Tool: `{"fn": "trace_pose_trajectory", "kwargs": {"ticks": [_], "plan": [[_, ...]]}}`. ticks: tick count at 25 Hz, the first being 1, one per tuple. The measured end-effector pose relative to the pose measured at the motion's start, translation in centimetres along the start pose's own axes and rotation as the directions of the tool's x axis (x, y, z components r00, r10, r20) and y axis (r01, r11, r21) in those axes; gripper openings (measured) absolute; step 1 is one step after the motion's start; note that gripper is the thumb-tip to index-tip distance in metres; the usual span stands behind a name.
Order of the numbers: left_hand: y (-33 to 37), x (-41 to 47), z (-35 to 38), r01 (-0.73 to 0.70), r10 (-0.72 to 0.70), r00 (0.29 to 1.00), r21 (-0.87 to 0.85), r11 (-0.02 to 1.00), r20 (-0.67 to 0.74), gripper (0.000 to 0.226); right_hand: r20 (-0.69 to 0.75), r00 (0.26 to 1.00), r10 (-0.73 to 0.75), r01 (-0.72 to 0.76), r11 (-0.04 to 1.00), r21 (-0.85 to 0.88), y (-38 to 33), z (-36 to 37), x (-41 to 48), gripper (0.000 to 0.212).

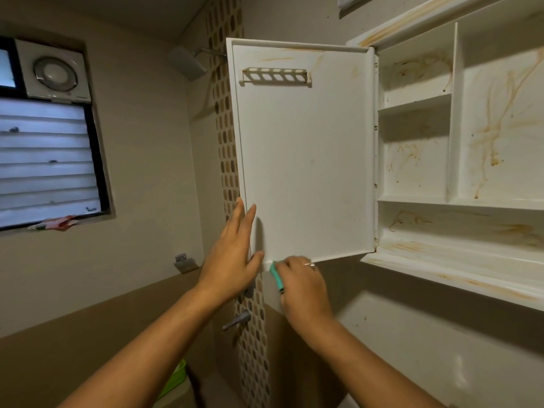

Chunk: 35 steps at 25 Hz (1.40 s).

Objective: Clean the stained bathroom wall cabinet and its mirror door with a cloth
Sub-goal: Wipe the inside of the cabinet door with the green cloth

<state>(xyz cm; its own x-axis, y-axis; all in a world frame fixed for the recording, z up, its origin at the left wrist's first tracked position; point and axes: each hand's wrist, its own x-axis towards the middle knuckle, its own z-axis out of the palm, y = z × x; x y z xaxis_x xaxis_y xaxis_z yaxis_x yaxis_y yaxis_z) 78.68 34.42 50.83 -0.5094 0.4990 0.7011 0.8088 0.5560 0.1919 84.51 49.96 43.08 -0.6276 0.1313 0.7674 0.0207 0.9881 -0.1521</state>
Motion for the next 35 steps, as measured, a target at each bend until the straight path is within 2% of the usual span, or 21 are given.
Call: {"fn": "trace_pose_trajectory", "kwargs": {"ticks": [2, 3, 5, 7, 8, 10, 12, 14, 15, 16, 18, 20, 21, 22, 24, 26, 27, 29, 31, 33, 35], "plan": [[0.3, 0.1, 0.3, -0.040, 0.041, 0.999, 0.245, 0.969, -0.001, 0.102, 0.040, 0.986, -0.160, 0.163, 0.983, -0.081, 1.9, -0.5, 0.0, 0.048], [0.3, 0.2, 0.4, -0.059, 0.057, 0.998, 0.338, 0.939, 0.016, 0.106, 0.070, 0.986, -0.152, 0.161, 0.975, -0.150, 4.2, -1.1, 0.5, 0.046], [-0.1, 0.5, 0.5, -0.089, 0.072, 0.996, 0.447, 0.890, 0.055, 0.108, 0.030, 0.998, 0.059, -0.049, 0.962, -0.268, 8.3, -2.5, 1.2, 0.039], [-0.5, 0.8, 0.5, -0.105, 0.079, 0.994, 0.510, 0.854, 0.073, 0.107, -0.044, 0.963, 0.264, -0.268, 0.941, -0.207, 8.5, -2.7, 1.4, 0.032], [-0.6, 1.0, 0.6, -0.115, 0.090, 0.993, 0.533, 0.838, 0.073, 0.106, -0.045, 0.957, 0.285, -0.289, 0.944, -0.162, 6.7, -2.5, 1.8, 0.031], [-0.2, 1.7, 0.8, -0.137, 0.138, 0.990, 0.575, 0.807, 0.042, 0.103, 0.026, 0.983, 0.181, -0.179, 0.981, -0.078, 1.8, -1.9, 1.9, 0.030], [0.8, 3.1, 0.9, -0.184, 0.200, 0.979, 0.610, 0.771, 0.043, 0.104, 0.053, 0.997, -0.050, 0.051, 0.998, -0.023, -0.3, -1.2, 1.1, 0.037], [1.0, 4.6, 0.9, -0.202, 0.207, 0.976, 0.632, 0.748, 0.067, 0.111, 0.077, 0.961, -0.265, 0.273, 0.955, -0.117, 3.2, -1.7, 0.9, 0.049], [0.7, 5.0, 0.6, -0.191, 0.187, 0.979, 0.645, 0.740, 0.075, 0.114, 0.094, 0.951, -0.295, 0.308, 0.933, -0.188, 5.9, -2.3, 1.3, 0.052], [0.2, 5.3, 0.3, -0.185, 0.169, 0.982, 0.663, 0.725, 0.089, 0.116, 0.120, 0.962, -0.246, 0.269, 0.927, -0.263, 8.9, -3.0, 1.9, 0.051], [-0.9, 5.4, -0.1, -0.201, 0.171, 0.979, 0.691, 0.694, 0.113, 0.118, 0.094, 0.996, -0.007, 0.042, 0.927, -0.372, 13.8, -5.0, 2.4, 0.038], [-1.2, 5.2, -0.1, -0.214, 0.188, 0.976, 0.689, 0.693, 0.114, 0.118, -0.032, 0.969, 0.246, -0.243, 0.913, -0.327, 14.9, -5.5, 2.6, 0.029], [-0.9, 5.2, 0.1, -0.206, 0.183, 0.977, 0.685, 0.699, 0.108, 0.117, -0.068, 0.950, 0.303, -0.310, 0.905, -0.292, 13.8, -4.9, 2.8, 0.027], [-0.6, 5.2, 0.4, -0.194, 0.174, 0.980, 0.683, 0.704, 0.099, 0.116, -0.035, 0.959, 0.281, -0.280, 0.920, -0.274, 11.9, -4.0, 3.0, 0.028], [0.7, 5.9, 0.8, -0.178, 0.177, 0.982, 0.683, 0.709, 0.073, 0.113, 0.113, 0.990, 0.087, -0.061, 0.974, -0.219, 8.3, -2.7, 2.2, 0.032], [1.9, 7.1, 0.7, -0.195, 0.222, 0.974, 0.694, 0.693, 0.053, 0.113, 0.183, 0.979, -0.089, 0.118, 0.981, -0.156, 8.8, -3.8, 2.1, 0.035], [2.4, 8.0, 0.5, -0.205, 0.246, 0.968, 0.698, 0.686, 0.043, 0.115, 0.193, 0.977, -0.091, 0.126, 0.976, -0.177, 10.4, -5.2, 2.7, 0.032], [3.0, 9.5, 0.1, -0.202, 0.254, 0.967, 0.705, 0.680, 0.032, 0.121, 0.115, 0.992, 0.051, -0.026, 0.977, -0.209, 13.5, -8.3, 4.6, 0.025], [3.0, 10.4, 0.2, -0.191, 0.235, 0.971, 0.709, 0.679, 0.036, 0.126, -0.058, 0.986, 0.158, -0.162, 0.983, -0.080, 14.7, -11.4, 8.0, 0.021], [2.6, 10.7, 0.6, -0.181, 0.218, 0.975, 0.707, 0.684, 0.039, 0.129, -0.311, 0.942, 0.128, -0.120, 0.992, 0.044, 14.6, -14.2, 12.8, 0.024], [2.1, 10.8, 0.8, -0.186, 0.230, 0.973, 0.699, 0.691, 0.032, 0.130, -0.460, 0.885, 0.068, -0.070, 0.997, 0.012, 13.9, -15.5, 16.4, 0.027]]}}
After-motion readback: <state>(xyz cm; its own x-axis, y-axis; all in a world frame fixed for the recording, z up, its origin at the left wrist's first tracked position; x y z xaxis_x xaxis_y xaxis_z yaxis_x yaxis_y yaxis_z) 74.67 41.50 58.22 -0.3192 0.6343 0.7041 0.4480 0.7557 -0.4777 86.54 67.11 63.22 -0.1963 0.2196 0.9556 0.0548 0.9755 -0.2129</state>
